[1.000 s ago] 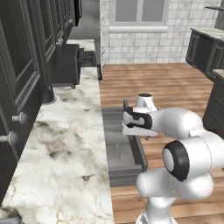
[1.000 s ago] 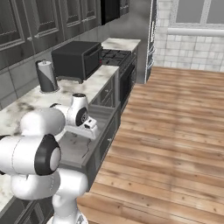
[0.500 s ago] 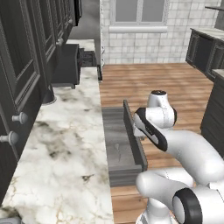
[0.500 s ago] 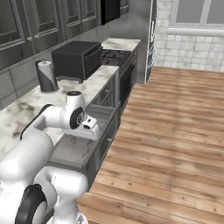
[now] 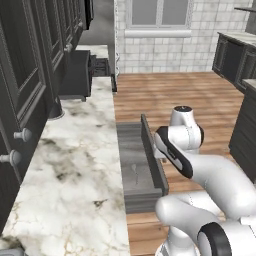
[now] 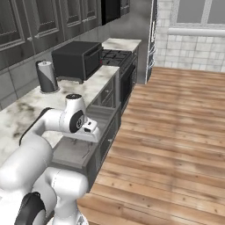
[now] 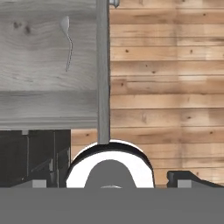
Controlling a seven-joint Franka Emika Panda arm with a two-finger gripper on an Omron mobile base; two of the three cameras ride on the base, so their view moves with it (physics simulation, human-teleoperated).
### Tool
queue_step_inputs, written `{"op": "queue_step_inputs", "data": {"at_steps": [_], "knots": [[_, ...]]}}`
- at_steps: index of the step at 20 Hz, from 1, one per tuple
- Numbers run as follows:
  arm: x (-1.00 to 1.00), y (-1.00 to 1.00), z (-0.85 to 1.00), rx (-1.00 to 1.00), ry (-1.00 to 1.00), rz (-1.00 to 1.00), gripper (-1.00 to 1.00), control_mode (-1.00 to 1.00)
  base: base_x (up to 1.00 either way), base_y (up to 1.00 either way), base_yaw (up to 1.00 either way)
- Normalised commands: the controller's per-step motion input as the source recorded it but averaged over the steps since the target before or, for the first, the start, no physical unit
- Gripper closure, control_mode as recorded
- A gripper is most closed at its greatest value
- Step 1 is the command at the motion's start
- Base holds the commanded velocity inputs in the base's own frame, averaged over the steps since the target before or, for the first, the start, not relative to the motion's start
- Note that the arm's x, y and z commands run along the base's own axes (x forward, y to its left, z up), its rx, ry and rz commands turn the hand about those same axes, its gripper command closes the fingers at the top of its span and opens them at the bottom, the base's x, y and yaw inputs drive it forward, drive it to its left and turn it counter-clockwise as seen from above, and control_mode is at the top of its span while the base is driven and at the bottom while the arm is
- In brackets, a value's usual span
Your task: Pick up the metallic utensils from the counter and place them in the open drawer. Make sure not to pick up any wooden utensils.
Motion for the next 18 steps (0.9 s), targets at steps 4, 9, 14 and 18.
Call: {"op": "queue_step_inputs", "data": {"at_steps": [4, 9, 14, 18], "knots": [[-0.11, -0.03, 0.0, 0.0, 0.0, 0.0, -1.0, 1.0, -0.04, -0.04, 0.0], [0.0, 0.0, 0.0, 0.0, 0.0, 0.0, -1.0, 1.0, -0.25, -0.37, 0.0], [0.0, 0.0, 0.0, 0.0, 0.0, 0.0, -1.0, 1.0, -0.25, -0.4, 0.0], [0.0, 0.0, 0.0, 0.0, 0.0, 0.0, -1.0, 1.0, -0.07, -0.92, 0.0]]}}
